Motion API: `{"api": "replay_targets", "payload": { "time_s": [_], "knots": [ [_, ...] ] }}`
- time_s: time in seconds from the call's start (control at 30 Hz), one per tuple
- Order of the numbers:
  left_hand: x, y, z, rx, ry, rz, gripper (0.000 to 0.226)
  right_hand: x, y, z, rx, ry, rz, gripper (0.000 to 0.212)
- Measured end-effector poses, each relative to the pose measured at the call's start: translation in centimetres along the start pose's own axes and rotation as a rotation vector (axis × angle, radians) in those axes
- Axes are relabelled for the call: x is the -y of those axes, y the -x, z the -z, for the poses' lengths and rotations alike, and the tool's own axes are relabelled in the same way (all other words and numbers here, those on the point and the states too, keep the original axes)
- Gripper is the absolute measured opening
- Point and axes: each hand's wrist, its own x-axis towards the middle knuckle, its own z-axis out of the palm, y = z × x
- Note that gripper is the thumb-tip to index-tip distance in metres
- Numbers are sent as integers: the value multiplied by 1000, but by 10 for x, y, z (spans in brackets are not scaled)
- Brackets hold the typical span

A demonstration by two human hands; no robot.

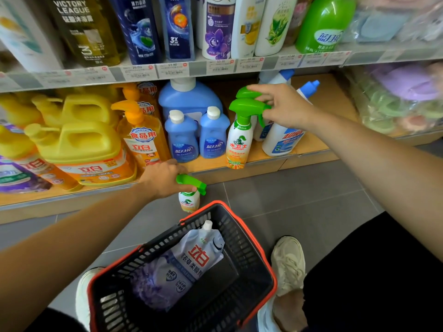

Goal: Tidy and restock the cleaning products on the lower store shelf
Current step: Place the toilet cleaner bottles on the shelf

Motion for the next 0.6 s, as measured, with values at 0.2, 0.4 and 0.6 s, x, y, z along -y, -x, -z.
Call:
{"api": "replay_targets", "payload": {
  "time_s": [0.2,0.4,0.6],
  "knots": [
    [-7,2,3,79,226,-166,56,3,-7,-10,-135,290,2,66],
    [-7,6,7,72,243,-147,50,0,-18,6,-67,436,10,34],
    [-13,1,33,-29,318,-165,44,-14,-14,19,-62,443,71,42]
  ]
}}
